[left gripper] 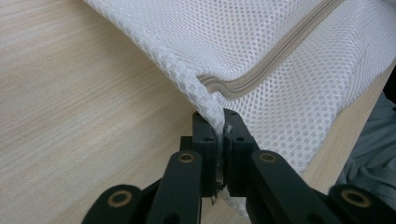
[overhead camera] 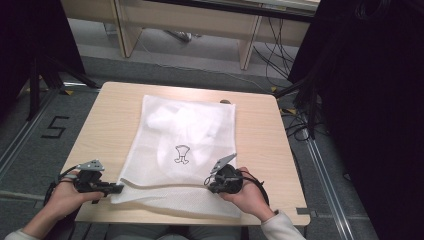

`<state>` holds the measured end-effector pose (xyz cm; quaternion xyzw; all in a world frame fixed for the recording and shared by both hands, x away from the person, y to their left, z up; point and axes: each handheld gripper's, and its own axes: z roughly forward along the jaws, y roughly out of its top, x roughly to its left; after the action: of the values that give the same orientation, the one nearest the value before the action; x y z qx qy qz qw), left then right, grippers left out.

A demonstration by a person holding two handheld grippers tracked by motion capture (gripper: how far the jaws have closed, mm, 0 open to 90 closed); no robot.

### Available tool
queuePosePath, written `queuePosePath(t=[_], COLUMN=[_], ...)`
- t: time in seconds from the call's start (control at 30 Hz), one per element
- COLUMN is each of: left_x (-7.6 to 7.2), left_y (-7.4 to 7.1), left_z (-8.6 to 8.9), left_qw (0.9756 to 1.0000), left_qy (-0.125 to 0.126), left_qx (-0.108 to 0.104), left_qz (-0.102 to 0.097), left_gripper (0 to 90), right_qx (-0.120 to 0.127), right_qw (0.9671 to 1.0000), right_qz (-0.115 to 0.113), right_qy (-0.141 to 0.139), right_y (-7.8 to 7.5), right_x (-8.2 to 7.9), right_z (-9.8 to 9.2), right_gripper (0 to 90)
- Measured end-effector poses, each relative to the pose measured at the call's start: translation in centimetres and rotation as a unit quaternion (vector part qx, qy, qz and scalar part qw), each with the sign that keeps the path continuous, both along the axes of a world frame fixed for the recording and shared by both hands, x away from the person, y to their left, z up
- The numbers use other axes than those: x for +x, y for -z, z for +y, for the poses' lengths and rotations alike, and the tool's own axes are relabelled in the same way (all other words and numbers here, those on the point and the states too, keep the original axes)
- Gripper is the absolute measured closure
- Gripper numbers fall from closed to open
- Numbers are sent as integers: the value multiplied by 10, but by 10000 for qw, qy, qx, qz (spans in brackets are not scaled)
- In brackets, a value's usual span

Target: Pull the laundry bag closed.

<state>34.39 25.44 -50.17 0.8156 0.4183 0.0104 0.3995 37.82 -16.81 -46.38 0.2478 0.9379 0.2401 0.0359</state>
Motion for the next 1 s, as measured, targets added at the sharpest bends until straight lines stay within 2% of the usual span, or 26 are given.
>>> queuePosePath(t=[0.07, 0.1, 0.17, 0.2, 0.3, 0.33, 0.43, 0.5, 0.57, 0.63, 0.67, 0.7, 0.77, 0.83, 0.87, 1.0], left_x=[1, 0, 0, 0, 0, 0, 0, 0, 0, 0, 0, 0, 0, 1, 0, 0], left_y=[0, 1, 0, 1, 1, 1, 1, 0, 1, 1, 0, 1, 1, 0, 1, 1], left_z=[1, -1, -1, -1, -1, -1, -1, 0, -1, -1, 0, -1, -1, 1, -1, -1], left_qw=[10000, 9999, 10000, 9999, 9999, 9999, 9999, 10000, 9999, 9999, 10000, 9999, 9999, 10000, 9999, 9999], left_qy=[56, -40, -21, -48, -42, -42, -49, 36, -42, -38, 5, -54, -42, 55, -61, -56], left_qx=[-13, -90, -55, -96, -92, -97, -88, -33, -105, -111, -33, -100, -98, -11, -102, -82], left_qz=[54, -35, 17, -32, -35, -28, -32, 65, -33, -4, 46, -22, -29, 64, -26, -20], left_gripper=[848, 848, 848, 848, 848, 848, 848, 848, 848, 848, 848, 848, 848, 849, 848, 848], right_qx=[4, 38, 20, 11, 27, 7, 5, 8, 17, 17, 14, 37, -9, -13, 5, -2], right_qw=[10000, 10000, 10000, 10000, 9999, 10000, 9999, 9999, 9999, 9999, 9999, 9999, 9999, 9999, 9999, 9998], right_qz=[15, 40, -9, -15, 58, -20, 29, 47, 14, -7, 9, 60, 51, 5, 10, 47], right_qy=[17, 33, 36, 42, 103, 43, 112, 127, 136, 123, 115, 114, 129, 107, 132, 195], right_y=[0, -1, 0, 0, -1, -1, -1, -1, -1, -1, -2, -2, -2, -2, -2, -2], right_x=[0, 0, 0, -1, -2, -1, -2, -2, -2, -2, -2, -3, -3, -1, -1, -3], right_z=[-1, -2, -3, -3, -4, -5, -6, -6, -6, -6, -7, -7, -7, -10, -11, -13], right_gripper=[824, 824, 824, 824, 824, 823, 823, 823, 824, 824, 824, 824, 824, 824, 824, 824])
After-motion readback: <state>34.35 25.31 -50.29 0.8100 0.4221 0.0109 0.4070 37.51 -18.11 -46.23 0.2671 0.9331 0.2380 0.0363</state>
